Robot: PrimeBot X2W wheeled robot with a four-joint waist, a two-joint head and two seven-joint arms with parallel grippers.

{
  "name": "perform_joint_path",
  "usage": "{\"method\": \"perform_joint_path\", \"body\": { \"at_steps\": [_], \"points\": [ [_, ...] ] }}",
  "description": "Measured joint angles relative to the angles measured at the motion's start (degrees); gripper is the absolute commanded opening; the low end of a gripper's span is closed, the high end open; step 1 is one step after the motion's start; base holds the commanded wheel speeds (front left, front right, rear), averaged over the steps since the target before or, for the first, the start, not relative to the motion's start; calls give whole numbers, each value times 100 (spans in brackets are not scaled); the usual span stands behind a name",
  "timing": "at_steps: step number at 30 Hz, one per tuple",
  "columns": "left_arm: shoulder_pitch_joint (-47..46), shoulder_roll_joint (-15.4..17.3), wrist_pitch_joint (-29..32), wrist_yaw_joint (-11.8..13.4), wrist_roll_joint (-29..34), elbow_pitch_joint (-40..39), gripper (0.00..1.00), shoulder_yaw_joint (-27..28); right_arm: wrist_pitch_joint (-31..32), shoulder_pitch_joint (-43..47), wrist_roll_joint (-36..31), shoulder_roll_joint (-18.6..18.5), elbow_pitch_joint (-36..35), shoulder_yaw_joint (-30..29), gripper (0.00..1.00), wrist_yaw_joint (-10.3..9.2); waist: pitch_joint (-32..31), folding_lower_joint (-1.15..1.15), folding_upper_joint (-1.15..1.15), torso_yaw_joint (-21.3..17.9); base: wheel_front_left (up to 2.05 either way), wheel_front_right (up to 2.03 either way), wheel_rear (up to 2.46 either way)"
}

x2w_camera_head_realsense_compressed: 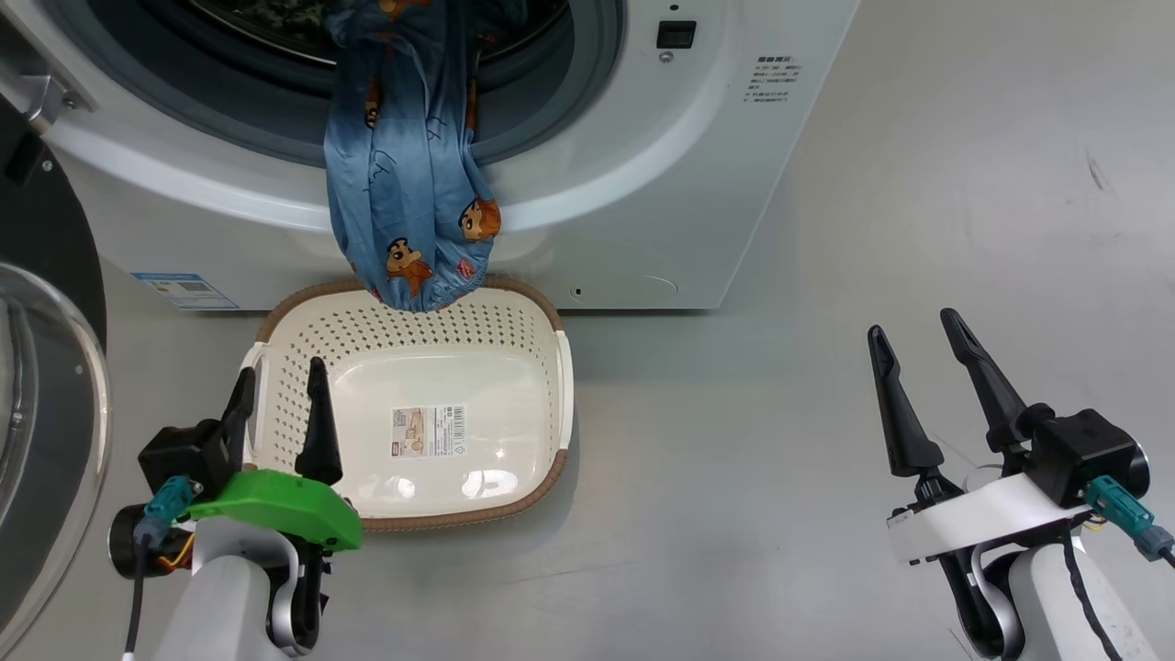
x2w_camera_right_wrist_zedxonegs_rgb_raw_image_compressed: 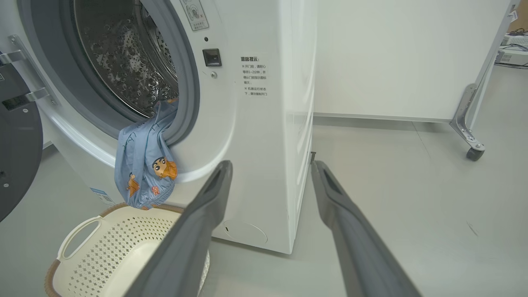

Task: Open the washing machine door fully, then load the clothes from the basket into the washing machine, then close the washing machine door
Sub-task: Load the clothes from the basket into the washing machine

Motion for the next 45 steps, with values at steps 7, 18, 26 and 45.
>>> {"method": "perform_joint_path", "body": {
  "at_steps": [7, 18, 26, 45],
  "points": [
    [19, 2, 1, 0, -157, -78, 100, -183, 0, -32, 0, 25, -16, 85, 100, 0, 162, 0, 0, -176, 0, 0, 0],
    [-338, 9, 265, -2, -366, -60, 100, -112, 0, -279, 7, 177, -69, 158, 100, 0, 547, 0, 0, -691, 0, 0, 0],
    [-985, 102, 438, 1, -651, -13, 100, 213, 0, -417, 9, 233, -130, 203, 100, 0, 936, 0, 0, -1027, 0, 0, 0],
    [-2062, 533, 687, 0, -765, 433, 100, 404, 0, -890, 19, 354, -219, 205, 100, 0, 1898, 1, 0, -1599, 0, 0, 0]
  ]
}}
